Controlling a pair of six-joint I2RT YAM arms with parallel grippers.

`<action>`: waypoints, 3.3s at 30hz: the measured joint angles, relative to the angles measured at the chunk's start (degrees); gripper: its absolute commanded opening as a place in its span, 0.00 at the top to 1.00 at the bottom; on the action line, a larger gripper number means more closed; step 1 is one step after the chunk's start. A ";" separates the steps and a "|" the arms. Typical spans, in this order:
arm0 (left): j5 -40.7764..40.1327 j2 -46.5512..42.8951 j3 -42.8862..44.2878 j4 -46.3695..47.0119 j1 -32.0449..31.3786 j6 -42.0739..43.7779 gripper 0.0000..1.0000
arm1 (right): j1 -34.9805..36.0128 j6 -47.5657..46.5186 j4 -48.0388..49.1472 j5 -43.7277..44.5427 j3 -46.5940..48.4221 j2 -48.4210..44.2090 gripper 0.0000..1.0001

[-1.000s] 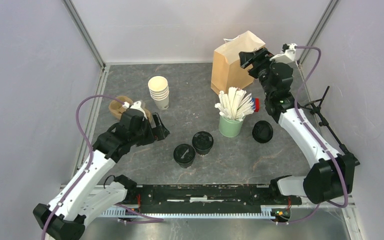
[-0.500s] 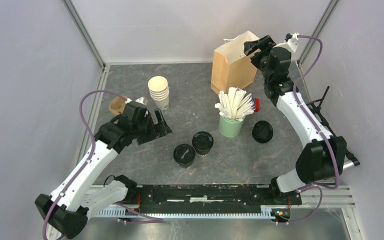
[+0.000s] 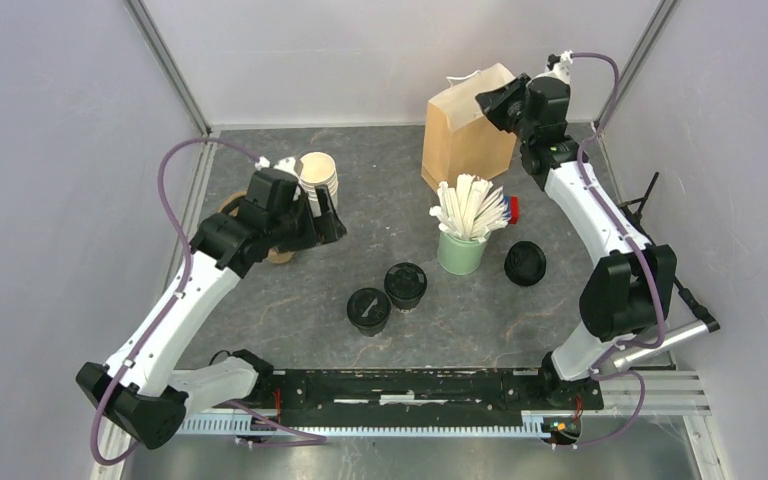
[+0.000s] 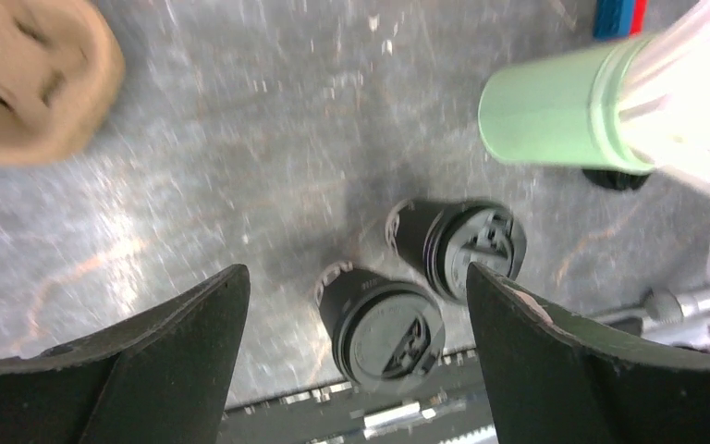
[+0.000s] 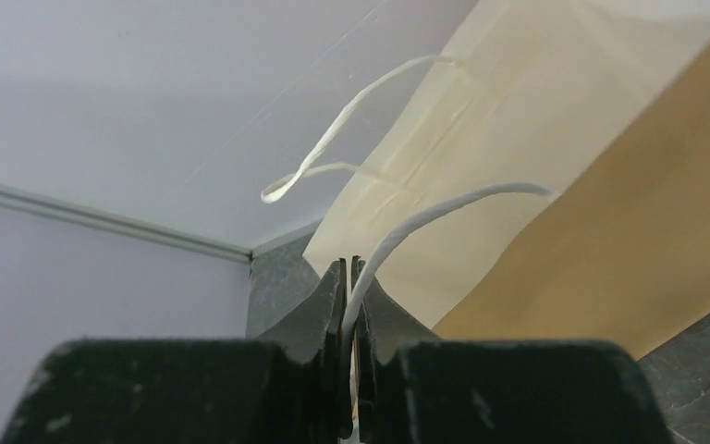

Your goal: Pack the takeout coffee

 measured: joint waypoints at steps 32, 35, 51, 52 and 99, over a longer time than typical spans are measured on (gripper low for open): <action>3.50 16.17 15.41 30.80 0.04 42.97 0.10 | 10.21 -4.31 3.82 -30.58 -10.97 -10.16 0.91; 7.48 16.72 14.84 31.95 0.04 46.93 0.09 | 10.21 -4.79 4.07 -31.28 -12.07 -10.51 0.91; 10.34 27.52 18.01 38.01 -4.17 54.99 0.18 | 10.32 -6.97 4.02 -32.39 -13.90 -11.37 0.91; 10.21 27.63 18.03 38.42 -4.33 55.01 0.20 | 10.34 -7.10 4.02 -32.39 -13.92 -11.37 0.91; 31.85 42.91 26.01 34.01 11.41 -18.75 0.92 | 10.03 -12.66 1.44 -31.89 -20.20 -14.40 0.93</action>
